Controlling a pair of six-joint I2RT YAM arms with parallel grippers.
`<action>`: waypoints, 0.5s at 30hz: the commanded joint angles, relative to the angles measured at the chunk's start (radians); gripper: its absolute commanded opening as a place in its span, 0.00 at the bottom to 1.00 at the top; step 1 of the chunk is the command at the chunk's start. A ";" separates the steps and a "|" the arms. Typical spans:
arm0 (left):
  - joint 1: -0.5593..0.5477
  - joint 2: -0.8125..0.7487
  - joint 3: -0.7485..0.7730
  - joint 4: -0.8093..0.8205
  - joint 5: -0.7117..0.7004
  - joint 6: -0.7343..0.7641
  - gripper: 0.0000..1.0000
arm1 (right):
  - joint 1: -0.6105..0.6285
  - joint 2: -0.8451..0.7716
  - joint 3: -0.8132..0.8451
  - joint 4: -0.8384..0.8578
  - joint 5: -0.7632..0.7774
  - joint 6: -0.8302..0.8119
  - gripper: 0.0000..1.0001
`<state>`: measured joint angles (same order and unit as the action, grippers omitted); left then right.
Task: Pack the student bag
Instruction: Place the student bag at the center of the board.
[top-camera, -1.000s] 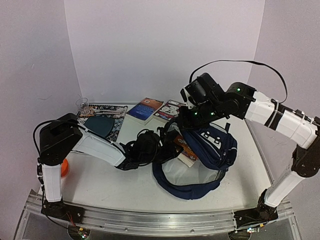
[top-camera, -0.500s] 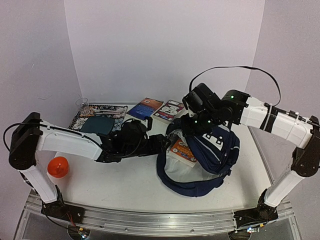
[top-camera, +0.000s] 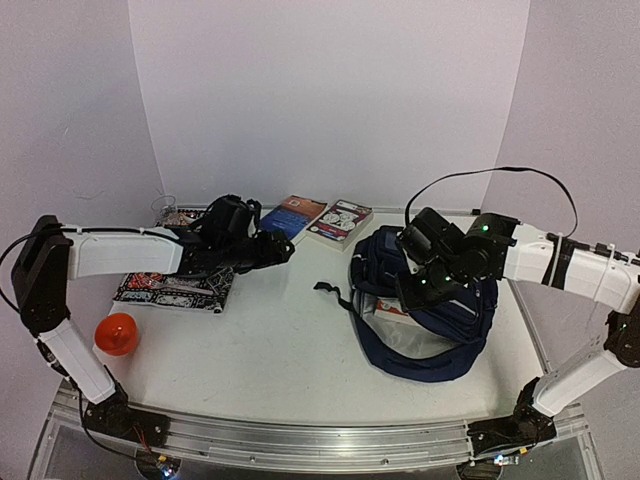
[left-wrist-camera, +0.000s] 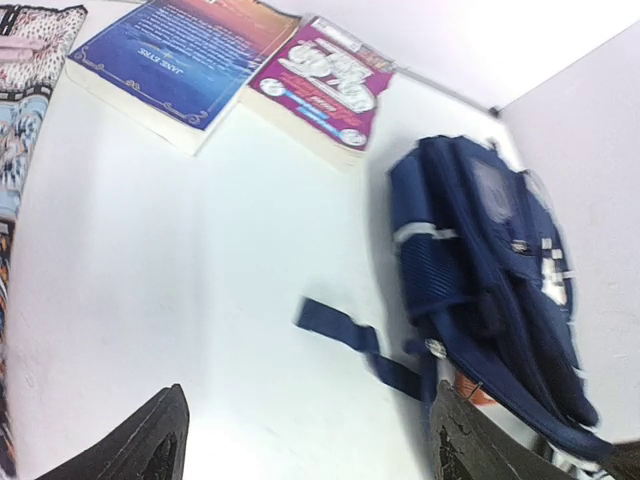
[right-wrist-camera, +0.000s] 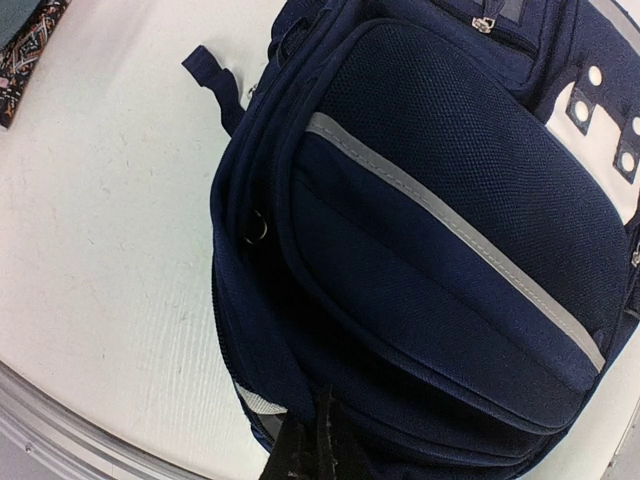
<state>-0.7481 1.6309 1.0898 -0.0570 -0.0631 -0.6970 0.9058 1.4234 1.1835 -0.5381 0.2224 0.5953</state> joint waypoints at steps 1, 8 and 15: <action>0.065 0.126 0.175 -0.129 0.006 0.160 0.84 | -0.008 -0.035 -0.032 -0.011 0.018 0.018 0.08; 0.092 0.400 0.483 -0.311 -0.167 0.482 0.83 | -0.008 -0.053 -0.045 0.043 0.001 0.029 0.26; 0.093 0.577 0.682 -0.336 -0.269 0.741 0.80 | -0.008 -0.075 -0.041 0.061 0.000 0.039 0.53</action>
<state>-0.6518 2.1410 1.6536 -0.3464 -0.2412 -0.1729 0.9016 1.3847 1.1404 -0.4686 0.2035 0.6279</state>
